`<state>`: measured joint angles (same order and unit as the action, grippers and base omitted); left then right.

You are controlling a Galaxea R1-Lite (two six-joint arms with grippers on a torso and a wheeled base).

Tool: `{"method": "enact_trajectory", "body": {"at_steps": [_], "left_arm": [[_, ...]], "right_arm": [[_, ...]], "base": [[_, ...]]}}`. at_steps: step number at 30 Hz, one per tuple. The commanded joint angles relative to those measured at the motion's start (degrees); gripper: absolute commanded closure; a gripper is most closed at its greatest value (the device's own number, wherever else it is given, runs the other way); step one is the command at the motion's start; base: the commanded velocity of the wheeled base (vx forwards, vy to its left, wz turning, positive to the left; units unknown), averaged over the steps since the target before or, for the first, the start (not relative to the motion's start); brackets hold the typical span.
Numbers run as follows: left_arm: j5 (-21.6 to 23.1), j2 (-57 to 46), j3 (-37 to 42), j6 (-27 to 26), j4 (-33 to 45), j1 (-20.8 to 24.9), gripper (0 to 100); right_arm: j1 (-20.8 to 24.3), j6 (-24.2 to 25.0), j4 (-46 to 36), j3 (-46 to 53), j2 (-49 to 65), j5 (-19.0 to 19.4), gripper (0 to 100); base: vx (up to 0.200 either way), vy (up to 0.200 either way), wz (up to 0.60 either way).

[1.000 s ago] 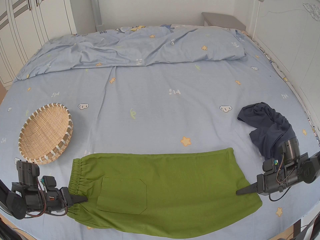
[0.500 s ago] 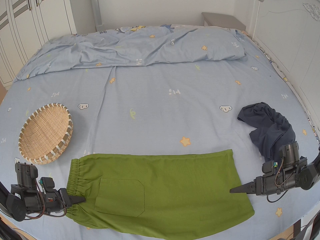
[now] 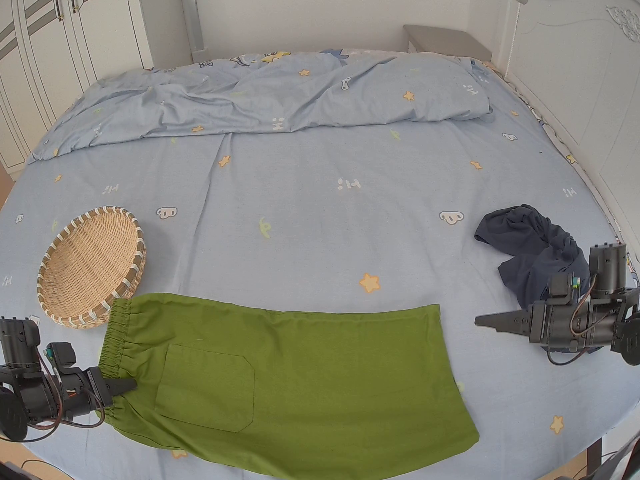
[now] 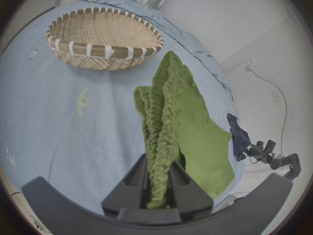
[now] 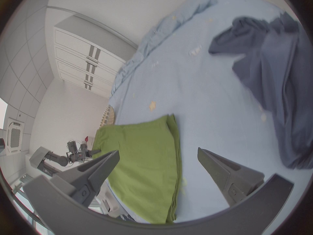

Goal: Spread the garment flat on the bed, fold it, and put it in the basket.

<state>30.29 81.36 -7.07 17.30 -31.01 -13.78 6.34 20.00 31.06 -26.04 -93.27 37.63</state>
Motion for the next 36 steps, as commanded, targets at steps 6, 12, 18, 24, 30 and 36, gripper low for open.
{"method": "enact_trajectory", "body": {"at_steps": [6, 12, 18, 24, 30, 36], "left_arm": [[-4.5, -9.3, -6.5, -1.1, 8.7, -1.0, 100], [-18.0, -17.7, -17.5, -0.9, 25.3, 10.8, 100], [-21.2, -20.4, -27.6, -0.5, 39.9, 21.6, 100], [-24.7, -19.8, -30.0, 0.5, 42.0, 30.9, 100], [-29.1, -16.2, -33.2, 3.8, 40.3, 42.4, 100], [-31.1, -10.6, -36.3, 3.5, 37.8, 50.4, 100]], "right_arm": [[2.3, 3.2, 0.1, -3.9, 5.3, -1.9, 0], [2.2, 3.2, 0.0, -4.6, 5.2, -1.9, 0], [3.0, 3.3, -0.1, -4.5, 5.8, -1.9, 0], [3.1, 3.3, -0.1, -4.0, 6.5, -1.9, 0], [3.0, 3.3, -0.1, -3.6, 6.5, -1.9, 0], [2.7, 3.3, -0.1, -3.5, 6.5, -1.9, 0]], "base": [[0.000, 0.000, 0.00], [0.000, 0.000, 0.00], [0.000, 0.000, 0.00], [0.000, 0.000, 0.00], [0.000, 0.000, 0.00], [0.000, 0.000, 0.00]]}}
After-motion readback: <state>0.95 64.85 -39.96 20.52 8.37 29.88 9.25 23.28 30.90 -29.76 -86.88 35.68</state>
